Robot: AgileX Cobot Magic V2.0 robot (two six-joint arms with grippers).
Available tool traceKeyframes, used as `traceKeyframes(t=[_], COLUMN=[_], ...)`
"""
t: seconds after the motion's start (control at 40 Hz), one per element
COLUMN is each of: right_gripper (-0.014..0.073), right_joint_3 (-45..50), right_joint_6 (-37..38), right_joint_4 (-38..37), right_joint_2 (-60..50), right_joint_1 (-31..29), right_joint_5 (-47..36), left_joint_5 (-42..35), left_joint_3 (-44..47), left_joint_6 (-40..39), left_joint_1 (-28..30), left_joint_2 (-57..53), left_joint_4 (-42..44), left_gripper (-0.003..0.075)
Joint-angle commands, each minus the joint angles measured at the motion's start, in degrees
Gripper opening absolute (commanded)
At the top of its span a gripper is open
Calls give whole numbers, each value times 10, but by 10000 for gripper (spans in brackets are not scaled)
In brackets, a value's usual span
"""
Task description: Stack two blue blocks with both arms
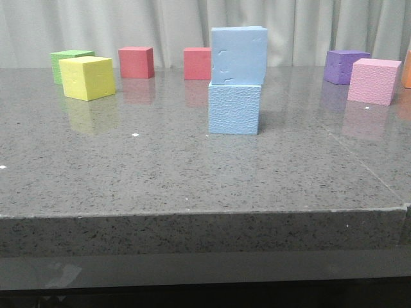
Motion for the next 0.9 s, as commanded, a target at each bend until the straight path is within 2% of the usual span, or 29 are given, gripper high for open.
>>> traceKeyframes(t=[0.0, 0.23, 0.4, 0.53, 0.68, 0.78, 0.88], right_gripper=[-68, -68, -68, -68, -68, -68, -68], right_joint_3=[-12, -12, 62, 151, 290, 381, 449], right_joint_6=[-2, -2, -2, -2, -2, -2, -2], right_joint_4=[10, 10, 11, 11, 19, 34, 61], right_joint_2=[2, 1, -77, -139, -225, -276, -321], right_joint_1=[-2, -2, -19, -66, -126, -149, -158], right_joint_5=[-38, -42, -107, -183, -317, -381, -412], left_joint_5=[-41, -41, -40, -40, -40, -40, -40], left_joint_3=[1, 1, 1, 1, 1, 1, 1], left_joint_6=[-4, -4, -4, -4, -4, -4, -4], left_joint_1=[-4, -4, -3, -3, -3, -3, -3], left_joint_2=[-10, -10, -10, -10, -10, -10, -10], left_joint_4=[-1, -1, -1, -1, -1, -1, -1], left_gripper=[-19, -19, -19, -19, -19, -19, -19])
